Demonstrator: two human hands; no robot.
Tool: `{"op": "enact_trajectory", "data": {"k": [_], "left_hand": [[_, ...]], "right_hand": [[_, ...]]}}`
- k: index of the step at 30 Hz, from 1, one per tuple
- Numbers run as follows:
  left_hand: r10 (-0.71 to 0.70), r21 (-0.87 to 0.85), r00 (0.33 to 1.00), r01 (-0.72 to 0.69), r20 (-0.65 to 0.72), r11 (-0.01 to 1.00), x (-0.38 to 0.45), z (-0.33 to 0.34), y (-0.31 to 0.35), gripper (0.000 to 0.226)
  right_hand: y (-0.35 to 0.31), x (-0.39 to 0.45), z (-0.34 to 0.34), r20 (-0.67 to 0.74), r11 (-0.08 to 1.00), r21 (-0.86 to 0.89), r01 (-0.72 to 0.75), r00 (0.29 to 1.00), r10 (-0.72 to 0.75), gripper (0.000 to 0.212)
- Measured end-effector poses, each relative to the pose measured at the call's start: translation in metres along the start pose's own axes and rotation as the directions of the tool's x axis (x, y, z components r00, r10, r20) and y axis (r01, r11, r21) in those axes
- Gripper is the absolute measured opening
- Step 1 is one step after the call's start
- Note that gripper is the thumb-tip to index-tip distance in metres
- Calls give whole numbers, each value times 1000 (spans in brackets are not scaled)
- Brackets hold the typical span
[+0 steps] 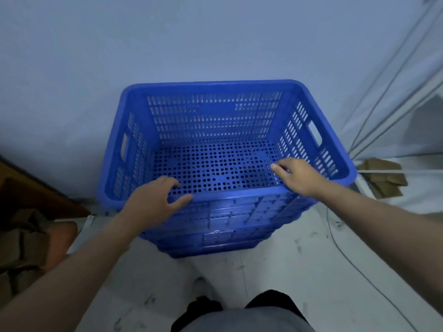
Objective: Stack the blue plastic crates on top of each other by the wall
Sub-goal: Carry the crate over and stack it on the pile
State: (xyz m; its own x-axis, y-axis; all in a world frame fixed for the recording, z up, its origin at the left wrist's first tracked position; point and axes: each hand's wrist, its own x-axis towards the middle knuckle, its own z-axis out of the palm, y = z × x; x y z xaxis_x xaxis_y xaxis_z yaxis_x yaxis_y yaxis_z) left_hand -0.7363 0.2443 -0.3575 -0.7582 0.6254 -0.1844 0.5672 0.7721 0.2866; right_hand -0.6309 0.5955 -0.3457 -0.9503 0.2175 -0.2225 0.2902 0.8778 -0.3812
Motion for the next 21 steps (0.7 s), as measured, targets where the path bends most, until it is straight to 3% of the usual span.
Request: {"op": "enact_trajectory", "data": {"k": [3,6,11,17,21], "left_hand": [[-18,184,1000,20,-13,983,-12,1,-9,56],[-74,217,996,84,-55,973,-23,2,-18,35],[-196,277,975,218,-103,936,-33,7,-21,18],[-191,306,956,254,-222,917,-34,18,-24,21],[-247,319,942,312,-229,895,-21,15,-29,27]], "right_hand": [[7,-24,3,15,969,-175,173,985,-173,50],[30,-39,6,17,893,-366,260,962,-273,61],[50,-52,12,-135,890,-414,193,954,-269,33],[45,-58,21,-212,882,-458,110,950,-228,28],[41,-52,25,-222,883,-463,81,953,-205,31]]}}
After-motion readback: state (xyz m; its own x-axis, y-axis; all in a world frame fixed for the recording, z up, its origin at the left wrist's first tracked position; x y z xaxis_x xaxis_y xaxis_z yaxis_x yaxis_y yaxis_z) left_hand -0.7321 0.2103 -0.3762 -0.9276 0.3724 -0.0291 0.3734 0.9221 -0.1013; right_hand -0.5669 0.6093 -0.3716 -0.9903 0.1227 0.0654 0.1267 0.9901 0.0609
